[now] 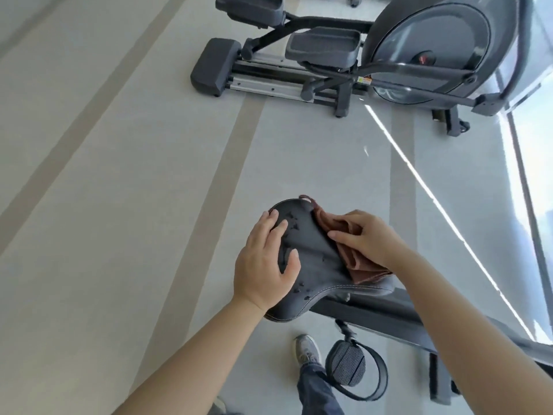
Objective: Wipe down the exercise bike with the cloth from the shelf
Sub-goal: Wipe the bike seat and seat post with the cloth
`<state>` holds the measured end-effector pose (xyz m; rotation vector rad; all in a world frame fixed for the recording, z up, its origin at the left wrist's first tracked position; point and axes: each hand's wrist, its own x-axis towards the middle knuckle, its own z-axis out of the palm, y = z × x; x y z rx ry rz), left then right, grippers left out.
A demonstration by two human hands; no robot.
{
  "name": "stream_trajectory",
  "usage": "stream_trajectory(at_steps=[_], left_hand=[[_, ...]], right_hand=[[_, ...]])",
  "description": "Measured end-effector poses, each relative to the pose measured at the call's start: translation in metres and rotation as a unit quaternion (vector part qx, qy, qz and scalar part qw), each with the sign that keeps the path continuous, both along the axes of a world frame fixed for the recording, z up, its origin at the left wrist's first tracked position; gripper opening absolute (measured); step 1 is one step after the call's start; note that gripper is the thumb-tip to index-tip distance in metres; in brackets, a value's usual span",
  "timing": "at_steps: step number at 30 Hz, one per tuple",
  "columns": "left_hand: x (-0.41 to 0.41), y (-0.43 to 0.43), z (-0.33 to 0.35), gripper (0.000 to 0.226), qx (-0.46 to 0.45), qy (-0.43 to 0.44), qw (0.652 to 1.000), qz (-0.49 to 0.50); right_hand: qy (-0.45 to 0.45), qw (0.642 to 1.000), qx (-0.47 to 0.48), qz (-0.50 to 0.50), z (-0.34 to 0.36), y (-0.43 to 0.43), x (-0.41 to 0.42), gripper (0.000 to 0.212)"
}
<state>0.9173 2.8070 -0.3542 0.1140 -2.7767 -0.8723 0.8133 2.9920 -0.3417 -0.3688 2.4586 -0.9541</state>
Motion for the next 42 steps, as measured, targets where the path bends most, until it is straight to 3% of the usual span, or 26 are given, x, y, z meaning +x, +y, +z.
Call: stream_trajectory(at_steps=[3,8,12,14,16,18,20,22,24,27,29,32,35,37,42], left_hand=[[0.000,-0.001,-0.002,0.052,0.006,0.006,1.000,-0.005],[-0.001,-0.002,-0.005,0.053,0.014,0.010,1.000,-0.013],[-0.001,-0.003,-0.008,0.056,0.018,0.004,1.000,-0.019],[-0.001,-0.005,-0.009,0.057,0.020,0.001,1.000,-0.022],[0.000,-0.005,-0.009,0.059,0.028,-0.003,0.999,-0.021],[-0.001,-0.004,-0.008,0.058,0.039,-0.006,0.999,-0.018],[0.000,-0.004,-0.007,0.055,0.046,-0.012,0.999,-0.017],[0.000,-0.005,-0.007,0.053,0.046,-0.021,0.998,-0.026],[0.000,-0.006,-0.007,0.052,0.047,-0.032,0.998,-0.035],[0.000,-0.008,-0.004,0.053,0.053,-0.045,0.996,-0.054],[-0.001,-0.009,-0.001,0.054,0.059,-0.057,0.995,-0.063],[-0.002,-0.016,0.003,0.054,0.061,-0.072,0.991,-0.097],[-0.010,-0.028,0.008,0.050,0.045,-0.072,0.988,-0.132],[-0.019,-0.037,0.011,0.050,0.026,-0.074,0.982,-0.174],[-0.048,-0.049,0.014,0.052,-0.025,-0.081,0.944,-0.319]], right_hand=[[0.010,0.997,0.049,-0.056,-0.001,0.020,0.019,0.014],[0.062,0.972,0.012,-0.227,0.002,0.035,0.060,0.019],[0.262,0.896,0.076,-0.351,-0.008,-0.008,0.096,0.027],[0.319,0.859,0.115,-0.384,-0.013,-0.033,0.105,0.025],[0.349,0.846,0.147,-0.375,-0.012,-0.043,0.102,0.021],[0.326,0.870,0.171,-0.329,-0.006,-0.039,0.089,0.020],[0.245,0.910,0.189,-0.275,0.001,-0.033,0.071,0.022],[0.209,0.922,0.199,-0.257,0.002,-0.032,0.060,0.025],[0.241,0.909,0.187,-0.284,0.000,-0.036,0.072,0.023],[0.355,0.849,0.138,-0.367,-0.012,-0.049,0.112,0.018],[0.379,0.829,0.133,-0.388,-0.018,-0.054,0.120,0.017],[0.354,0.841,0.144,-0.383,-0.010,-0.049,0.098,0.014],[0.240,0.880,0.167,-0.373,-0.001,-0.040,0.073,0.017],[0.224,0.877,0.176,-0.387,-0.003,-0.040,0.074,0.020],[0.304,0.786,0.077,-0.533,-0.016,-0.068,0.106,0.026]])
